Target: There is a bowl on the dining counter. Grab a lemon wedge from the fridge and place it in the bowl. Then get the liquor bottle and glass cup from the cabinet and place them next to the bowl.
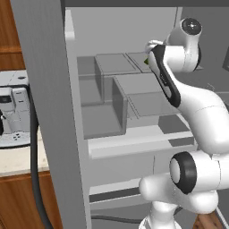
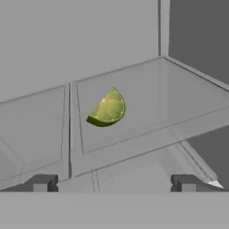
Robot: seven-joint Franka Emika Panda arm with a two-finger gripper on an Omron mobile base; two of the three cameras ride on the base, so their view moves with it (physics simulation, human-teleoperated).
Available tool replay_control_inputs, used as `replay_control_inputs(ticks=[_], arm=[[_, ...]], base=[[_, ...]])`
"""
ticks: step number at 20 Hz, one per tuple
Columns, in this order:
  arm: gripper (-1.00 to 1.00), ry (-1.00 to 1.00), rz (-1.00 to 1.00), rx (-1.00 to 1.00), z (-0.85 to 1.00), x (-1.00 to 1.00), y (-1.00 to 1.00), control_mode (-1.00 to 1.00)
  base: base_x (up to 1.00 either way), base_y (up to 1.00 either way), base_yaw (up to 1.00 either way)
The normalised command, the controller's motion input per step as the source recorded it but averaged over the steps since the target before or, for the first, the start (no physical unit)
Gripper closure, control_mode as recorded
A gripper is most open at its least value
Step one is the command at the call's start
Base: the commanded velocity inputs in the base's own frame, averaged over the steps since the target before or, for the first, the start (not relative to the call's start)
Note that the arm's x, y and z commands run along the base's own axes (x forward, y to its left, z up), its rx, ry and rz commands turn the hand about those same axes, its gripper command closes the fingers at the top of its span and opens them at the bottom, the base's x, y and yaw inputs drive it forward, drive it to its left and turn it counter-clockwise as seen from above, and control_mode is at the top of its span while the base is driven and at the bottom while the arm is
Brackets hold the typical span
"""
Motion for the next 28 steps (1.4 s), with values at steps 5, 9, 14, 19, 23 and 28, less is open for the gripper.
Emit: replay_control_inputs(ticks=[5,9,14,19,23,28], arm=[[-1.0,0.02,-0.02,0.07,-0.04,0.4,-0.03,-1.0],[-1.0,0.0,-0.01,0.04,-0.04,0.38,-0.01,-1.0],[-1.0,0.0,0.0,0.04,-0.11,0.27,-0.08,-1.0],[-1.0,0.0,0.0,0.03,-0.19,0.23,-0.14,-1.0],[-1.0,0.0,0.0,0.03,-0.15,0.27,-0.08,-1.0],[-1.0,0.0,0.0,0.05,-0.12,0.37,-0.04,-1.0]], base=[[0.0,0.0,0.0],[0.0,0.0,0.0],[0.0,0.0,0.0],[0.0,0.0,0.0],[0.0,0.0,0.0],[0.0,0.0,0.0]])
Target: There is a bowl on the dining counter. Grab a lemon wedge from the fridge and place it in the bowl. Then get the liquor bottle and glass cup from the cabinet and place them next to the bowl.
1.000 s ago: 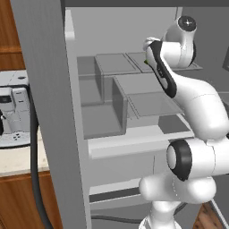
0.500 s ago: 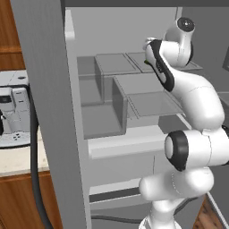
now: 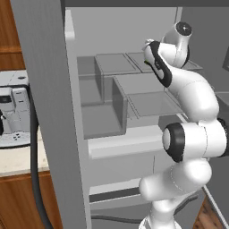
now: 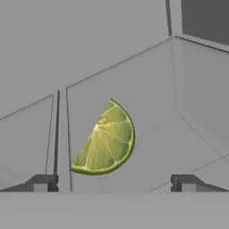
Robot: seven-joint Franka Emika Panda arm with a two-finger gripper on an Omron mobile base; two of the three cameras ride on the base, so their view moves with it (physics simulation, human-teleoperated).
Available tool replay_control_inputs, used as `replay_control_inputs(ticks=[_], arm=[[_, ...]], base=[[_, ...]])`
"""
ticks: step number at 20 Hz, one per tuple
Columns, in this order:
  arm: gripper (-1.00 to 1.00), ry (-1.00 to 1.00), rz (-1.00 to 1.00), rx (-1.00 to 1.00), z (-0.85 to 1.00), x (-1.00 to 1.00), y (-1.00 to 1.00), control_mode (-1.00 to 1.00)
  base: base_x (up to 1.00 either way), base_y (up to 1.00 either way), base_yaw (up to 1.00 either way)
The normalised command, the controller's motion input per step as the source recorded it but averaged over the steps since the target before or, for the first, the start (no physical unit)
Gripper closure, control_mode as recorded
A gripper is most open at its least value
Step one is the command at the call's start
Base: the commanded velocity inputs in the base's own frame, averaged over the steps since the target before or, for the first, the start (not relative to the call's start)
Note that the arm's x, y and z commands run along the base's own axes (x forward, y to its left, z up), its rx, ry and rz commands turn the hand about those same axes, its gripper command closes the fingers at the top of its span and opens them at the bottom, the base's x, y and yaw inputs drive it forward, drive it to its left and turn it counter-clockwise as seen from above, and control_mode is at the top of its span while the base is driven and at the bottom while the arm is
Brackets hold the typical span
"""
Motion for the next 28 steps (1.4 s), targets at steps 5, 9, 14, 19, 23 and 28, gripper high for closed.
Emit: replay_control_inputs(ticks=[5,9,14,19,23,28], arm=[[-1.0,0.0,0.0,0.06,-0.08,0.41,-0.01,-1.0],[-1.0,0.0,0.0,0.07,-0.05,0.35,-0.02,-1.0],[-1.0,0.0,0.0,0.07,-0.07,0.28,-0.06,-1.0],[-1.0,0.0,0.0,0.05,-0.11,0.26,-0.03,-1.0],[-1.0,0.0,0.0,0.04,-0.12,0.22,0.0,-1.0],[-1.0,0.0,0.0,0.02,-0.16,0.09,0.0,-1.0]], base=[[0.0,0.0,0.0],[0.0,0.0,0.0],[0.0,0.0,0.0],[0.0,0.0,0.0],[0.0,0.0,0.0],[0.0,0.0,0.0]])
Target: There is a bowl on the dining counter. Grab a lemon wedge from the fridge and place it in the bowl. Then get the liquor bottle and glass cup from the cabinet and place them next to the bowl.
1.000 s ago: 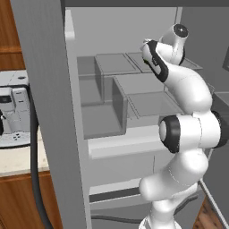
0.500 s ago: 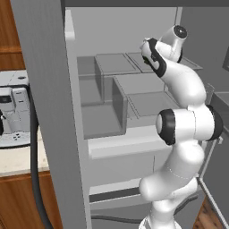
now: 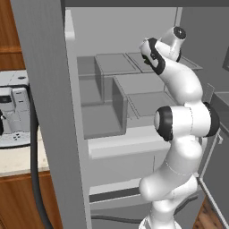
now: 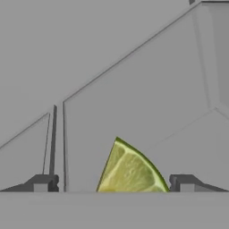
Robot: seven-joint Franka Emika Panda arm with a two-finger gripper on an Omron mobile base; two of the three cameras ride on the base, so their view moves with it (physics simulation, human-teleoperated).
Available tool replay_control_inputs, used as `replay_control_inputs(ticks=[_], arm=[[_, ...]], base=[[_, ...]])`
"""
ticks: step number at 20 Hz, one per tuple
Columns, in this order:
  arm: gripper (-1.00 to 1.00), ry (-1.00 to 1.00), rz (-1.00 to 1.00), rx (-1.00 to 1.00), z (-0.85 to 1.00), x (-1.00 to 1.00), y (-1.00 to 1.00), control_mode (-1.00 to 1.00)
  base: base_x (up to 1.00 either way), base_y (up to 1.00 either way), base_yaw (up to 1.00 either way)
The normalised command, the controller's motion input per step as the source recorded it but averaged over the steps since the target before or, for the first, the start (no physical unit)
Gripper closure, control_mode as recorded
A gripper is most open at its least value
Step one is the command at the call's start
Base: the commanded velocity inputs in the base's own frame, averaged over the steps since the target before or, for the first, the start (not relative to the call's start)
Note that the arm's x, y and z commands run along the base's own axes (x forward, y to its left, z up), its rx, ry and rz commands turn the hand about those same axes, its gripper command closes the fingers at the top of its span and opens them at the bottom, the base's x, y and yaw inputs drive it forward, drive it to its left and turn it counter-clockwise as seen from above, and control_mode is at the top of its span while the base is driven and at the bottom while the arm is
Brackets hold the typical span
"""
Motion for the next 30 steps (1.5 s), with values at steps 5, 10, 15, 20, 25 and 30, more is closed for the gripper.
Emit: replay_control_inputs(ticks=[5,10,15,20,25,30], arm=[[-1.0,0.01,0.0,0.01,-0.19,0.0,0.0,-1.0],[-1.0,0.01,0.0,0.0,-0.22,0.0,0.03,-1.0],[-1.0,0.03,0.0,0.0,-0.24,0.0,0.2,-1.0],[-1.0,0.02,0.0,0.0,-0.18,0.05,0.27,-1.0],[-1.0,0.0,0.0,0.0,-0.13,0.01,0.36,-1.0],[-1.0,0.01,0.0,0.0,-0.22,0.0,0.34,-1.0]], base=[[0.0,0.0,0.0],[0.0,0.0,0.0],[0.0,0.0,0.0],[0.0,0.0,0.0],[0.0,0.0,0.0],[0.0,0.0,0.0]])
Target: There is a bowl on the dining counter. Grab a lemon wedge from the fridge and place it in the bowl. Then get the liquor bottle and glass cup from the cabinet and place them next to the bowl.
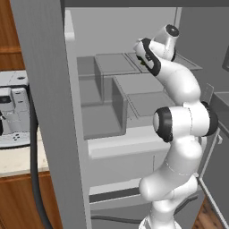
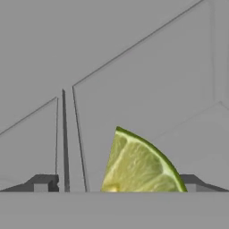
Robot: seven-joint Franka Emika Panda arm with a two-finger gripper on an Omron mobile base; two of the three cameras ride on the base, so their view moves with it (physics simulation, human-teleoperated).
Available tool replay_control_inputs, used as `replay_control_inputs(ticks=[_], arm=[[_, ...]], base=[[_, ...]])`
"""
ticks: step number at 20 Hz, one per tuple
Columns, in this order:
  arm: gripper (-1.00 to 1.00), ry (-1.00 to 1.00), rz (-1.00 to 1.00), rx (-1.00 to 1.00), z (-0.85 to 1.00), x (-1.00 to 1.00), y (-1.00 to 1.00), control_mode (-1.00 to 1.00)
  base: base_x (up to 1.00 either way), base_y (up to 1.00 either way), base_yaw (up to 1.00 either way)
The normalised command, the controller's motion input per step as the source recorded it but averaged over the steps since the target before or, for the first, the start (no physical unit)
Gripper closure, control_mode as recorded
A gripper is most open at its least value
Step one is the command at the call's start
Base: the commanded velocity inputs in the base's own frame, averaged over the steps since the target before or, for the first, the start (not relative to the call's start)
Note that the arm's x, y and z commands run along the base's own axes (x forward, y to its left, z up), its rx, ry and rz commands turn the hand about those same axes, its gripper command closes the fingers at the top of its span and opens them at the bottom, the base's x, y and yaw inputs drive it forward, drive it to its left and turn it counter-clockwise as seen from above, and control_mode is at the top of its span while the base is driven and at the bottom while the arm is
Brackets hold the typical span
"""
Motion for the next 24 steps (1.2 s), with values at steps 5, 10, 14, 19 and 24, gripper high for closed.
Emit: replay_control_inputs(ticks=[5,10,14,19,24], arm=[[1.0,0.06,0.0,0.0,-0.39,0.01,0.34,-1.0],[1.0,0.09,0.0,0.0,-0.44,0.12,0.33,-1.0],[1.0,0.08,0.0,0.0,-0.39,0.1,0.15,-1.0],[1.0,0.03,0.0,0.0,-0.25,0.01,0.11,-1.0],[1.0,-0.02,0.0,0.0,0.0,-0.33,0.03,-1.0]], base=[[0.0,0.0,0.0],[0.0,0.0,0.0],[0.0,0.0,0.0],[0.0,0.0,0.0],[0.0,0.0,0.0]])
